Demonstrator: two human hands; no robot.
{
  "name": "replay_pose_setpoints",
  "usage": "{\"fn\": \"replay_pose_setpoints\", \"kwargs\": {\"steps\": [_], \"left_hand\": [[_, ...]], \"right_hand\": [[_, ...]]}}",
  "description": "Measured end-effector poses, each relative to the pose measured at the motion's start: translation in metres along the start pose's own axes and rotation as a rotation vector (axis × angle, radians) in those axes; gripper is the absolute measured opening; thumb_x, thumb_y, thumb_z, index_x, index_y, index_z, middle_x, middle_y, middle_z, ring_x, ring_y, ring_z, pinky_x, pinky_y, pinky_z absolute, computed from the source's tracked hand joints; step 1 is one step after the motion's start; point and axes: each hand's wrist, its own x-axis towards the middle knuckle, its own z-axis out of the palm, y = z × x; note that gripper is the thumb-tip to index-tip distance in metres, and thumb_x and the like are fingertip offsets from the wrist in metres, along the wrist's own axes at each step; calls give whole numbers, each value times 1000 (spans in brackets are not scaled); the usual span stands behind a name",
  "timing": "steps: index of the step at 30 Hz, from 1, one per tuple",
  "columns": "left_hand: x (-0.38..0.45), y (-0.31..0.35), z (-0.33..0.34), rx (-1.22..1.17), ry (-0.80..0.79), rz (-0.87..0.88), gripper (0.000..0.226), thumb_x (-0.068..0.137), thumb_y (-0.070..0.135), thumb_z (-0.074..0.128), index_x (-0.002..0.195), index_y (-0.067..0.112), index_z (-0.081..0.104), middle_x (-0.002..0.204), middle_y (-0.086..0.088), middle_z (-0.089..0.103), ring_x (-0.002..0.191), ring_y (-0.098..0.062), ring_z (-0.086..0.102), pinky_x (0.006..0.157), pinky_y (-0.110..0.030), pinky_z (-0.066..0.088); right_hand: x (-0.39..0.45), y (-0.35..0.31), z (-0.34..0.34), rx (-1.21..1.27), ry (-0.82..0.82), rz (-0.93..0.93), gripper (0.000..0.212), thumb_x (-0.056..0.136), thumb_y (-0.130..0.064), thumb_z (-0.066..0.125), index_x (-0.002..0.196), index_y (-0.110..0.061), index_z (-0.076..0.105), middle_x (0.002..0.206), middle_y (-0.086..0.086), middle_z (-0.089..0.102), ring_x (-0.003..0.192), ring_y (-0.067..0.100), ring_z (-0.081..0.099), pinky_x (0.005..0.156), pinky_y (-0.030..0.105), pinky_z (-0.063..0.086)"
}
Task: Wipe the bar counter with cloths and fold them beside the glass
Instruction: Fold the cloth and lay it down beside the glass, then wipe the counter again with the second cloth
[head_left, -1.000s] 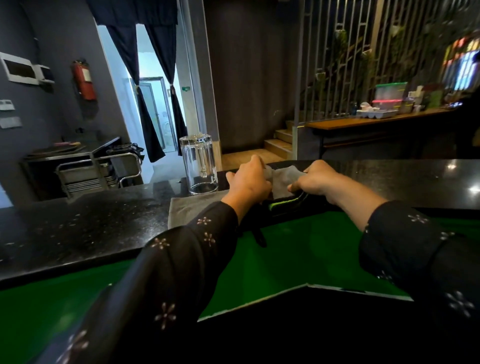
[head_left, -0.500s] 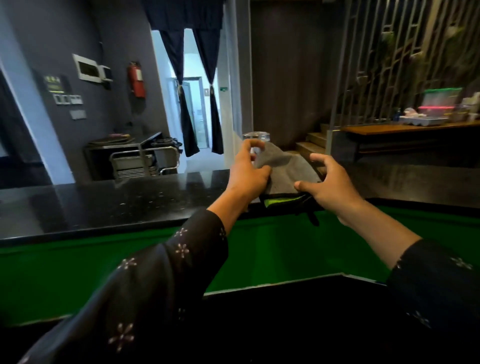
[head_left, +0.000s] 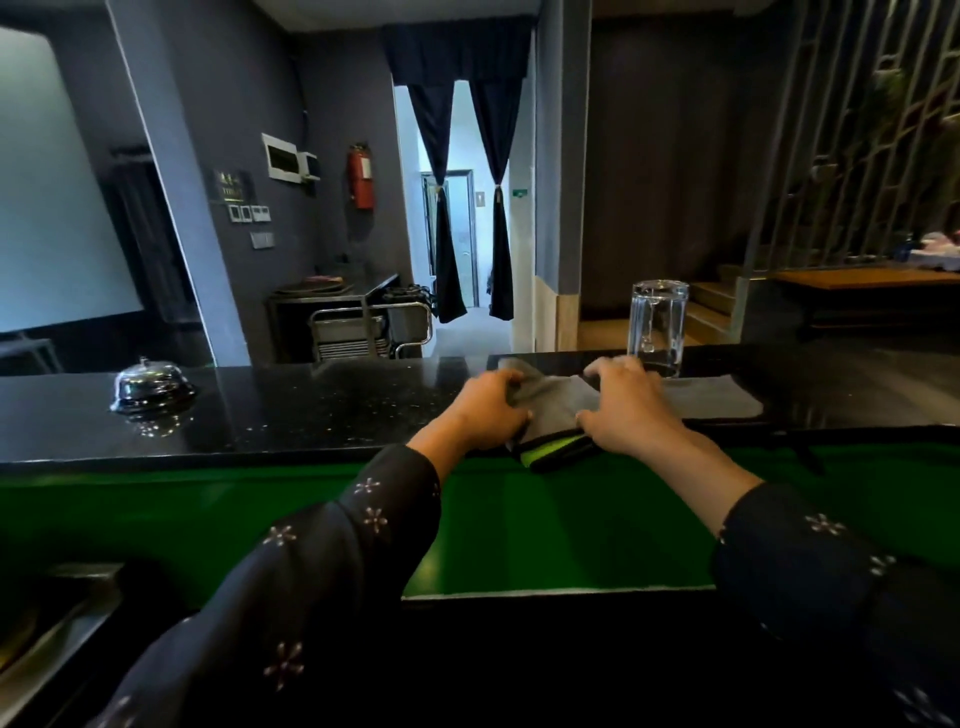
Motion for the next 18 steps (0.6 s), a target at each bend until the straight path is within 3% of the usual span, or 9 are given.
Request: {"fn": "replay_pose_setpoints", "kwargs": {"steps": [2, 4, 6, 9, 12, 14, 18], "left_hand": [[1, -10, -1, 90, -73, 46, 56, 91, 23, 56, 142, 16, 35, 135, -13, 52, 119, -28, 53, 95, -29, 41], [2, -21, -4, 29, -54, 43, 61, 94, 31, 51, 147, 16, 25, 130, -15, 56, 113, -28, 58, 91, -28, 43], [8, -36, -10, 53, 4, 13, 61, 96, 39, 43, 147, 14, 22, 131, -18, 56, 114, -30, 58, 96, -35, 44], [19, -69, -30, 357, 47, -37, 57, 95, 47, 37, 140, 13, 36, 140, -15, 48, 128, -32, 47, 109, -49, 32], [24, -102, -46, 477, -26, -95, 67, 92, 57, 32, 145, 15, 29, 153, -12, 30, 142, -27, 26, 116, -50, 13], [27, -117, -47, 482, -96, -137, 74, 90, 63, 27, 148, 17, 23, 158, -9, 18, 146, -23, 13, 117, -48, 4], [30, -129, -40, 452, -124, -147, 75, 90, 64, 22, 149, 18, 17, 159, -8, 11, 147, -21, 7, 117, -44, 2]], "right_hand": [[-2, -10, 7, -118, 56, -147, 50, 88, -29, 60, 135, -22, 44, 147, 6, 33, 138, 27, 27, 111, 43, 27], [1, -21, 14, -105, 53, -270, 45, 89, -34, 56, 132, -23, 47, 146, 3, 37, 139, 23, 28, 114, 44, 20], [9, -31, 22, -109, 28, -296, 44, 91, -39, 52, 132, -23, 47, 144, 2, 41, 137, 21, 32, 114, 45, 18], [26, -39, 40, -147, -149, -222, 57, 93, -52, 38, 144, -27, 33, 157, 4, 25, 145, 26, 16, 115, 52, 9], [39, -38, 59, -253, -415, -148, 63, 90, -66, 18, 148, -43, 12, 161, -4, 4, 148, 26, 0, 113, 59, -2], [50, -31, 61, -259, -469, -121, 62, 88, -70, 12, 145, -49, 7, 161, -9, -1, 148, 24, -4, 112, 60, -6], [83, -15, 59, -248, -472, 27, 60, 86, -72, 6, 144, -53, 6, 160, -8, -6, 146, 30, -10, 108, 64, -12]]}}
